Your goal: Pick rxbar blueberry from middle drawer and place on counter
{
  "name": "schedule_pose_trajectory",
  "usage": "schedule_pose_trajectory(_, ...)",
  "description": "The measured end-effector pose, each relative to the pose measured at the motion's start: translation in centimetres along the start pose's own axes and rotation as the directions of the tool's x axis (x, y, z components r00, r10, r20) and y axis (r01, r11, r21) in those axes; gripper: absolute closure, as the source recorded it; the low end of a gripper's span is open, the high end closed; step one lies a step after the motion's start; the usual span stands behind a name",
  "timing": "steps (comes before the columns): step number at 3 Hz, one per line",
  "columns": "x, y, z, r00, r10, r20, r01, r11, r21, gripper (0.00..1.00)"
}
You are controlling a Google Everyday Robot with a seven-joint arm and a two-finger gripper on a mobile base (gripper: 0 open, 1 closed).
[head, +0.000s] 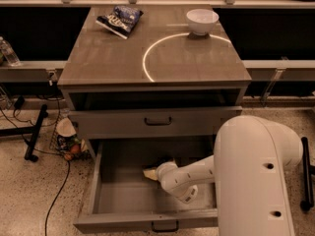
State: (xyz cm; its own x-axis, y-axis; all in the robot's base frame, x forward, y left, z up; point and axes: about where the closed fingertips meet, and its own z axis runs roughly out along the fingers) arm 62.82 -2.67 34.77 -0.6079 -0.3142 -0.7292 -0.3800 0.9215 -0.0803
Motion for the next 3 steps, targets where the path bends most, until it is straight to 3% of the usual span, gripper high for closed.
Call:
schedule_pose_trajectory(1, -0.3, 0.0, -0.2, 1.000, -0.002, 0.007, 0.002, 1.0000, -0.004, 0.49)
schedule_pose_trajectory(2, -1.7, 0.1, -1.8, 0.999, -0.016, 0.041, 0.017, 0.9998, -0.013, 0.80)
schedule_pose_trajectory(3, -2.6, 0.2, -3.2, 0.998, -0.028, 0.064, 0.030, 0.9993, -0.021, 1.00)
